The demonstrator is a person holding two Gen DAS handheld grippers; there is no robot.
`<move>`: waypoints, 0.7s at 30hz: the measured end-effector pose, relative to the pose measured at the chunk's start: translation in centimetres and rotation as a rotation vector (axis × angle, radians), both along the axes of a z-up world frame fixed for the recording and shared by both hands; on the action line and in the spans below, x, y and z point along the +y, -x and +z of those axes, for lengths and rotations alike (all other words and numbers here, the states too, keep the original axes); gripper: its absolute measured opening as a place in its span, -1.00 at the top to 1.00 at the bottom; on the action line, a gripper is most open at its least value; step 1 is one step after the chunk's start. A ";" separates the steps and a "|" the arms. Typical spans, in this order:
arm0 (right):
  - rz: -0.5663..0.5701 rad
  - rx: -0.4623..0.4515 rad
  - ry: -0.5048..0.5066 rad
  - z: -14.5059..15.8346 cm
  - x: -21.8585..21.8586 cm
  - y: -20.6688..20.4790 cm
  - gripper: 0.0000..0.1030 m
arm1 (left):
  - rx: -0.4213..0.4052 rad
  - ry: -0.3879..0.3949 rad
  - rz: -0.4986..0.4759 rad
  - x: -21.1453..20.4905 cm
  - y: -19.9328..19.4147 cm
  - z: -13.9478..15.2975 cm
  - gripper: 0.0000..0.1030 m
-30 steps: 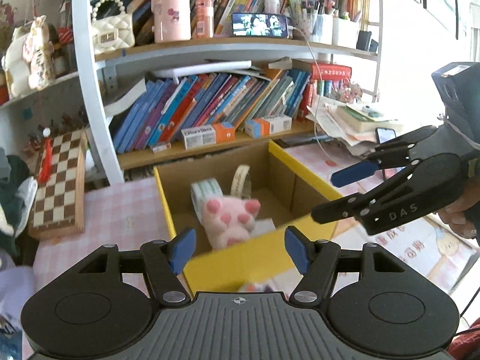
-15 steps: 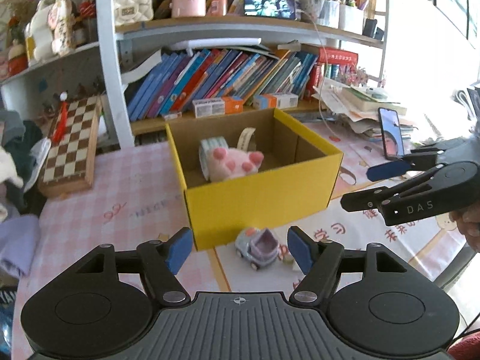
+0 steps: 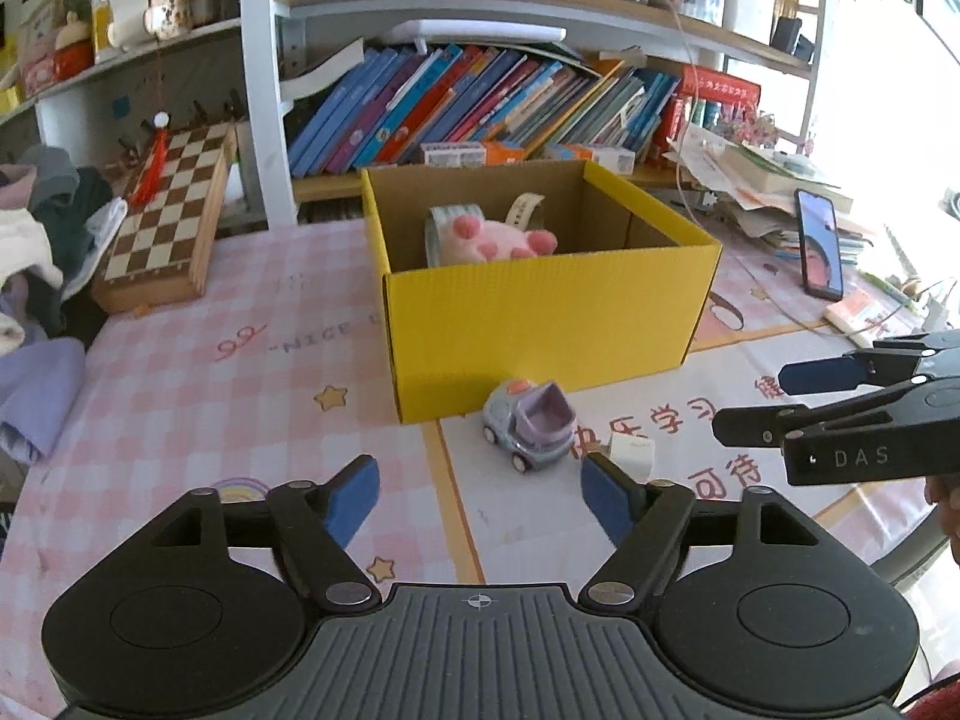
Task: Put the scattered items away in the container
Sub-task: 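Move both open tools back toward the purple toy car and small white charger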
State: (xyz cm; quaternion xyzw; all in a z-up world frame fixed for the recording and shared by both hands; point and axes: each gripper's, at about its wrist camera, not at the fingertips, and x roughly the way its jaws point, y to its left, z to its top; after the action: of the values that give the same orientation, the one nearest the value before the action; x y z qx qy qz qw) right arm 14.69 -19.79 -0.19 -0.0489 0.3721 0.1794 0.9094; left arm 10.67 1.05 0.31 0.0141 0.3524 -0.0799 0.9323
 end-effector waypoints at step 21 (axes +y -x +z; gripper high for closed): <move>0.058 -0.014 0.059 -2.7 2.0 3.5 -0.60 | 0.025 -0.001 0.046 -1.0 2.1 -2.3 -0.78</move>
State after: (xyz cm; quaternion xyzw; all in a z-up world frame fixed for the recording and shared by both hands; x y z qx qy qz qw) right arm 11.21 -17.81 -2.85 -0.0875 0.3693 0.1942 0.9046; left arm 8.54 0.02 -2.01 0.0053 0.3641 -0.0583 0.9295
